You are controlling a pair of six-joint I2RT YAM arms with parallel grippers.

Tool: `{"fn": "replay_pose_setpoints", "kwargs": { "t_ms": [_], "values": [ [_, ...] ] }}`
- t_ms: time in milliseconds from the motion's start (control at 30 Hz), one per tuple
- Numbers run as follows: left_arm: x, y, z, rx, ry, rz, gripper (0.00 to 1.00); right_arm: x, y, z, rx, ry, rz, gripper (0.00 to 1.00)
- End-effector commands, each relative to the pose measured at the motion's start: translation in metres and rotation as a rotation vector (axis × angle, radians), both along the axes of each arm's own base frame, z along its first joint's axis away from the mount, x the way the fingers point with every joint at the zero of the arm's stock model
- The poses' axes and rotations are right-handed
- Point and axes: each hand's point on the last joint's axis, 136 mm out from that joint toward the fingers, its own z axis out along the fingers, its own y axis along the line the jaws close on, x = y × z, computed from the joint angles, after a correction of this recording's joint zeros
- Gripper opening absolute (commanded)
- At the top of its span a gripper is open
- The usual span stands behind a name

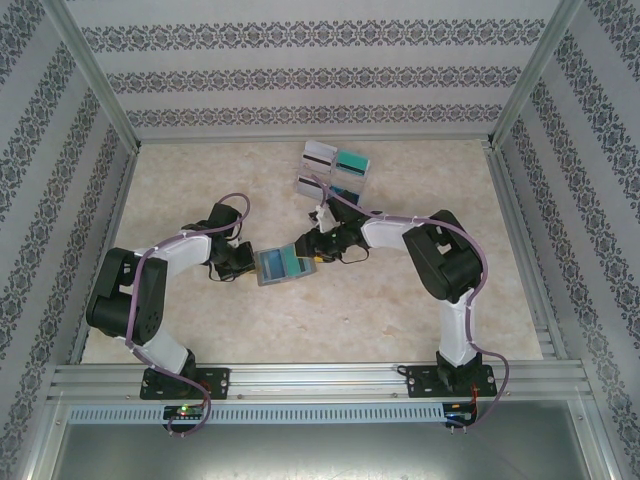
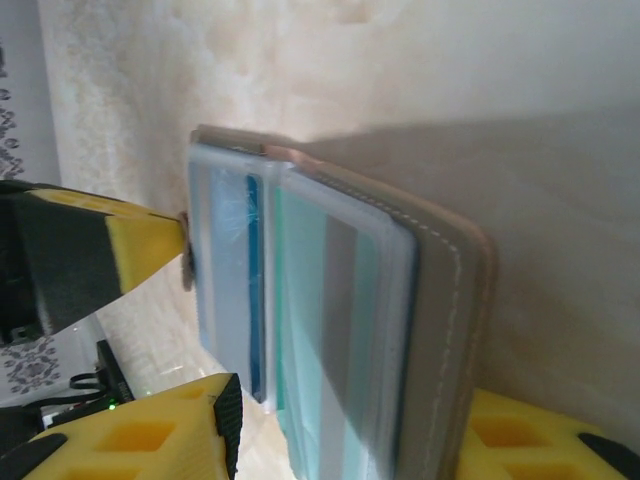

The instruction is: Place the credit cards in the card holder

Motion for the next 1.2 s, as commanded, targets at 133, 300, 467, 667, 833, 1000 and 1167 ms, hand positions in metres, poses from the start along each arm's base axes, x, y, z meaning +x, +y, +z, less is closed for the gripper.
{"fn": "replay_pose_setpoints", "kwargs": {
  "t_ms": [133,300,467,667,833,1000,1167],
  "values": [
    [-0.006,0.002,-0.015,-0.008,0.037,0.010,0.02,-0.004,0.020,0.056,0.104,-0.065,0.041,0.48],
    [-0.003,-0.003,-0.006,-0.039,0.018,0.009,0.02,-0.011,0.035,0.073,0.120,-0.097,0.075,0.48],
    [-0.002,-0.007,0.003,-0.070,-0.006,0.012,0.04,-0.007,0.047,0.057,0.109,-0.082,0.089,0.48],
    [-0.007,-0.009,0.007,-0.091,-0.014,0.017,0.09,-0.008,0.066,0.051,0.109,-0.078,0.128,0.49],
    [-0.010,-0.017,0.008,-0.149,-0.006,0.022,0.09,-0.009,0.071,0.036,0.079,-0.059,0.150,0.49],
    [-0.018,-0.027,0.005,-0.230,0.008,0.043,0.08,-0.009,0.079,0.032,0.074,-0.056,0.173,0.49],
    [-0.024,-0.022,0.011,-0.211,0.002,0.046,0.06,-0.011,0.077,0.031,0.045,-0.065,0.190,0.49]
  ]
}}
